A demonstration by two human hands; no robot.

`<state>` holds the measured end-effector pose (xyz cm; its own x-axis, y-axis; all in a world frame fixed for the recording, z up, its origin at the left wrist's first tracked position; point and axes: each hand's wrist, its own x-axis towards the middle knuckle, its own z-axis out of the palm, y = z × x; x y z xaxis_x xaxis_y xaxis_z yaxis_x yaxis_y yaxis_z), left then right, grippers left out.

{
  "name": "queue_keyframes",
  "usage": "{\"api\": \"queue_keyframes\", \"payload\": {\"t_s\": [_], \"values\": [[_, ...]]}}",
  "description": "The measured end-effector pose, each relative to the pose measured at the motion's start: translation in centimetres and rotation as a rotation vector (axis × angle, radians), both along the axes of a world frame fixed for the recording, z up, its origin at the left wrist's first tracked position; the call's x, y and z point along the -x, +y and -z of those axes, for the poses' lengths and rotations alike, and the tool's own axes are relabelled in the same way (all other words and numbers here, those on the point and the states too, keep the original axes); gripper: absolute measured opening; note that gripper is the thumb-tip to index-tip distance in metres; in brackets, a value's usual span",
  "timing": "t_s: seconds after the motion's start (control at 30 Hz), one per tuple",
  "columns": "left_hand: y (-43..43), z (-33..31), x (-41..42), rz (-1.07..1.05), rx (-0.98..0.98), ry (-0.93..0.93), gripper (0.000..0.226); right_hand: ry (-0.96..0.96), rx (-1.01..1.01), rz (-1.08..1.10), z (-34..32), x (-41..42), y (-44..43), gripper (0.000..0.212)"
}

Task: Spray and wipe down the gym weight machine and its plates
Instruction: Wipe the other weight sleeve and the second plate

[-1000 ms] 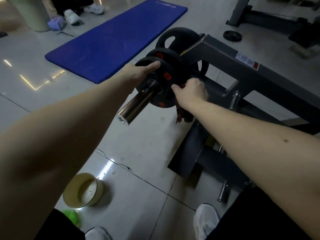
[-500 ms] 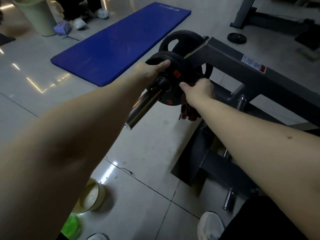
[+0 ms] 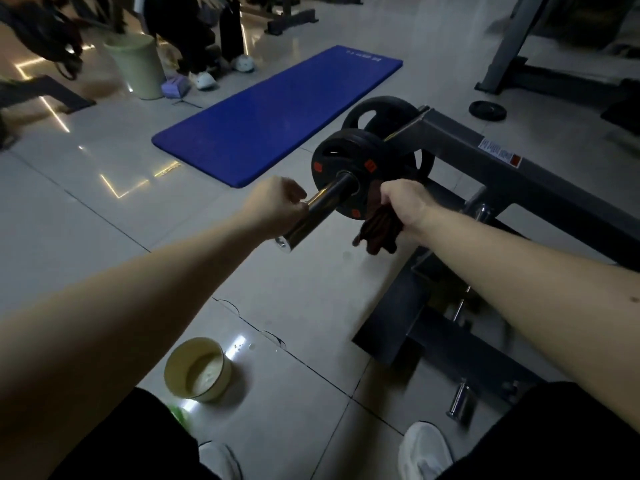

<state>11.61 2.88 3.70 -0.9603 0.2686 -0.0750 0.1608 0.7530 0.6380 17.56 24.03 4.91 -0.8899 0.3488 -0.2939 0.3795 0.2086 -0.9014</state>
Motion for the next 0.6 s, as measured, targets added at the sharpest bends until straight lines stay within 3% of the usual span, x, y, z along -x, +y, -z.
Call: {"api": "queue_keyframes", "payload": {"t_s": [0.1,0.17,0.27,0.43,0.6], "values": [[-0.6,-1.2,-3.0,0.050,-0.074,0.005,0.030,0.057,0.053,-0.114,-0.9,-0.9,-1.6,0.027],[-0.9,-2.2,-4.9,0.089,-0.194,-0.095,0.029,0.082,0.134,-0.143,-1.6,-1.6,-2.9,0.038],[-1.6,-3.5,-7.1,0.144,-0.338,-0.220,0.023,0.100,0.236,-0.200,-2.2,-2.6,-5.1,0.037],[-4.1,-4.8,-10.2,0.001,-0.188,-0.091,0.018,0.030,0.378,-0.295,-3.7,-5.3,-7.8,0.028],[-7.7,-7.4,-15.2,-0.125,-0.138,-0.021,0.021,-0.028,0.353,-0.505,-4.9,-8.4,-9.9,0.029]]}}
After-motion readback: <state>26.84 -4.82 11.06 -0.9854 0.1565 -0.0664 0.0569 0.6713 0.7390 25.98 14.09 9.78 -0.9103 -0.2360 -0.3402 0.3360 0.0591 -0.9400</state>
